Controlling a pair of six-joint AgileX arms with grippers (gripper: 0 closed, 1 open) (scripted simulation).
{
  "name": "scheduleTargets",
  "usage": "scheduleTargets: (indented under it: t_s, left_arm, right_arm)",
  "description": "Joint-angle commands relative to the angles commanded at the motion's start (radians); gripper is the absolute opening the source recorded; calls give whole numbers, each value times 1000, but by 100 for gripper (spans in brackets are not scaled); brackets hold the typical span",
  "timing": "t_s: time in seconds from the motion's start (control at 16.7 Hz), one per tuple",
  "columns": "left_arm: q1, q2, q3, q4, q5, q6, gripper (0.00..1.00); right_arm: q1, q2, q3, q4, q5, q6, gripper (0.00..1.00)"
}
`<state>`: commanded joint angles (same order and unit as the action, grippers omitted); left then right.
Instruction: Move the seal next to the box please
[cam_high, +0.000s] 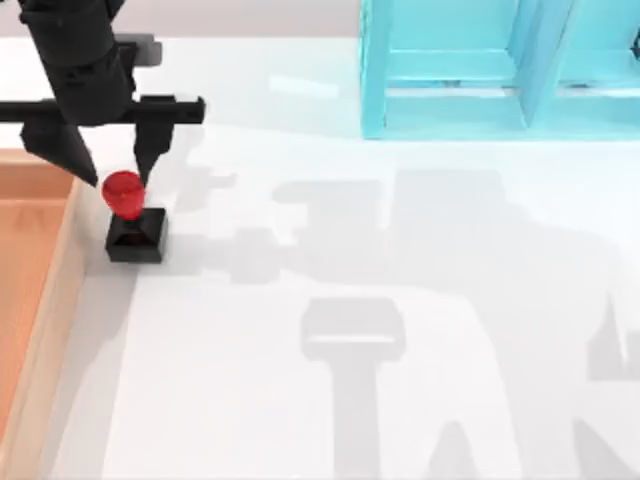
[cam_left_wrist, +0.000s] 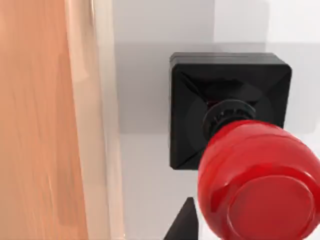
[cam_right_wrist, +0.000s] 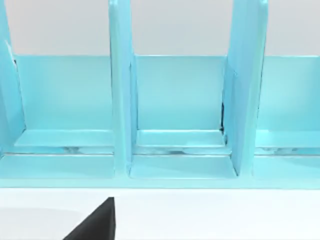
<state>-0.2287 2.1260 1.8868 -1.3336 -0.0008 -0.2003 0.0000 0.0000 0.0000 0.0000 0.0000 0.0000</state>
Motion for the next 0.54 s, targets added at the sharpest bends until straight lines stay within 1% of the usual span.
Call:
scheduleTargets:
  t_s: [0.18,0.24,0.54]
  left_arm:
    - [0,0,0,0,0,0,98]
    - [0,0,0,0,0,0,100]
    - [0,0,0,0,0,0,100]
  right_arm:
    - [0,0,0,0,0,0,100]
    - [0,0,0,0,0,0,100]
    - [0,0,0,0,0,0,100]
